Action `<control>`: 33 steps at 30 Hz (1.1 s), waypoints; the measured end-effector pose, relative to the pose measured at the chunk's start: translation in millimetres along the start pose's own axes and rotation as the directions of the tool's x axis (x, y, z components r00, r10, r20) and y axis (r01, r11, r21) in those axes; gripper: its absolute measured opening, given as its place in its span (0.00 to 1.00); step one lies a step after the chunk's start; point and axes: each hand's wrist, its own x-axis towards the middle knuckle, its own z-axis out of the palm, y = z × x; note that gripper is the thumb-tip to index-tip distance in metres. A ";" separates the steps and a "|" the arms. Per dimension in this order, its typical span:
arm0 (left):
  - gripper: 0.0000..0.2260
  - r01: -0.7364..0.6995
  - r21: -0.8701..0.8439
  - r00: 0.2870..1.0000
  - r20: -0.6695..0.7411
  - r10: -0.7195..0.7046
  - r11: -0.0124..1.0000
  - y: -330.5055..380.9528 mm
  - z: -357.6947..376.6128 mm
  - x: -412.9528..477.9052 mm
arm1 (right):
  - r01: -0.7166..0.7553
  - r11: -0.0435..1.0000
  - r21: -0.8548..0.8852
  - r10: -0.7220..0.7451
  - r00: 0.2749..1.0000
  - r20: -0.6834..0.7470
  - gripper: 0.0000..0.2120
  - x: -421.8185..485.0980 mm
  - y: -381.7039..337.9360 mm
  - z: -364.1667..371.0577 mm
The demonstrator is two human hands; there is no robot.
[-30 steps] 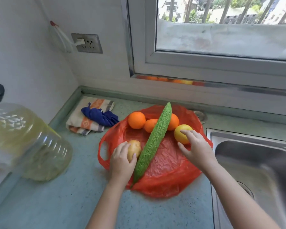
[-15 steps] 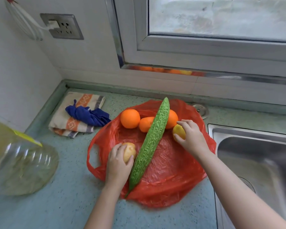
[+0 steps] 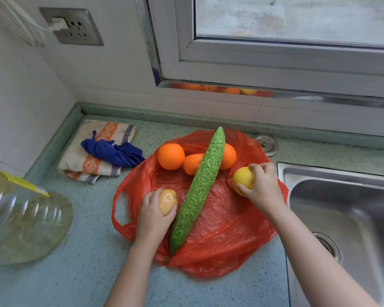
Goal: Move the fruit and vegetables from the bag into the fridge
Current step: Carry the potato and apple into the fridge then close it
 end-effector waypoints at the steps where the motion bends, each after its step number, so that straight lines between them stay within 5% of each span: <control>1: 0.26 0.011 -0.003 1.000 0.016 -0.011 1.000 0.3 -0.3 0.7 | -0.009 1.000 -0.005 0.010 1.000 0.006 0.32 -0.2 0.6 -1.2; 13: 0.27 0.152 -0.141 0.986 0.087 -0.141 0.978 2.1 -6.6 2.5 | -0.112 0.993 0.021 0.106 0.976 0.188 0.36 -8.1 4.5 -7.8; 22: 0.25 0.107 -0.361 0.989 -0.059 -0.138 0.926 15.0 -31.3 -14.0 | -0.062 0.963 0.262 0.035 0.994 0.106 0.33 -26.2 -11.5 -16.4; 30: 0.31 -0.096 -0.515 0.988 -0.154 0.019 0.852 49.8 -64.4 -53.2 | -0.099 0.730 0.676 0.091 0.995 0.048 0.27 -73.5 -33.7 -51.4; 33: 0.27 -0.146 -0.563 0.989 -0.115 0.098 0.814 64.9 -71.3 -69.6 | -0.040 0.650 0.759 0.072 0.997 -0.009 0.26 -98.8 -40.4 -73.4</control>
